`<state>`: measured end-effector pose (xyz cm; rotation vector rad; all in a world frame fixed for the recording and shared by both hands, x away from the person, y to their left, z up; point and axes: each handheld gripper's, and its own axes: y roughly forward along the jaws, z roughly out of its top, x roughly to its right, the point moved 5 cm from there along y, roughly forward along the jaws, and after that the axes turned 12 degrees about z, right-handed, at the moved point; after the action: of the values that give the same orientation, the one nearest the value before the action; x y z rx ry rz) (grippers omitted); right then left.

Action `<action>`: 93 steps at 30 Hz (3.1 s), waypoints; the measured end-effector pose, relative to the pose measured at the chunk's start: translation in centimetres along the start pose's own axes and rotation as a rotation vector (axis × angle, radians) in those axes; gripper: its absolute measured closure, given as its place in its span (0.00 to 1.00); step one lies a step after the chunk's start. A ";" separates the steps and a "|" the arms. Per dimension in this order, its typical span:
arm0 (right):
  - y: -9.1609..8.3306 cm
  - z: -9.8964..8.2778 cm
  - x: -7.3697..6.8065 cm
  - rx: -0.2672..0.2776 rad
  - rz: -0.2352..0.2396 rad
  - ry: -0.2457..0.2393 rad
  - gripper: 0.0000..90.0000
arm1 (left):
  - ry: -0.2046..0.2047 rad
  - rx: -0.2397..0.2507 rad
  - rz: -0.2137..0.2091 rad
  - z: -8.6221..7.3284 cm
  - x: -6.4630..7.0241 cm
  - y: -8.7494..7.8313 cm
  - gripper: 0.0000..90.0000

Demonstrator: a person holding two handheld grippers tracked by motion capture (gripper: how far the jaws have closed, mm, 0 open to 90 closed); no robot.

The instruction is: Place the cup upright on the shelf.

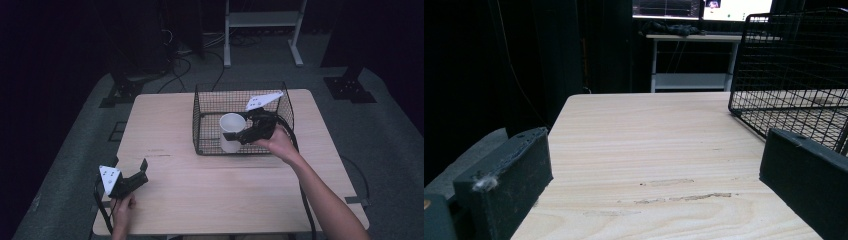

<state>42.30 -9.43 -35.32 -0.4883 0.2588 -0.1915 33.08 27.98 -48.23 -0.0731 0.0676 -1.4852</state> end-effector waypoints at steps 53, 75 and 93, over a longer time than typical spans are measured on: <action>3.8 1.3 10.2 -0.048 -0.067 0.144 0.21 | 0.005 0.000 -0.005 0.0 0.0 0.0 0.00; 6.1 -1.3 13.1 -0.115 -0.079 0.211 0.21 | 0.004 0.000 -0.006 0.0 0.0 0.0 0.00; 7.1 -2.7 13.7 -0.199 -0.093 0.214 0.21 | -0.001 0.000 -0.007 0.0 0.0 0.0 0.00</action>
<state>55.38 -7.78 -43.78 -0.6795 0.4674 -0.3116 33.06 28.01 -48.23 -0.0741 0.0665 -1.4919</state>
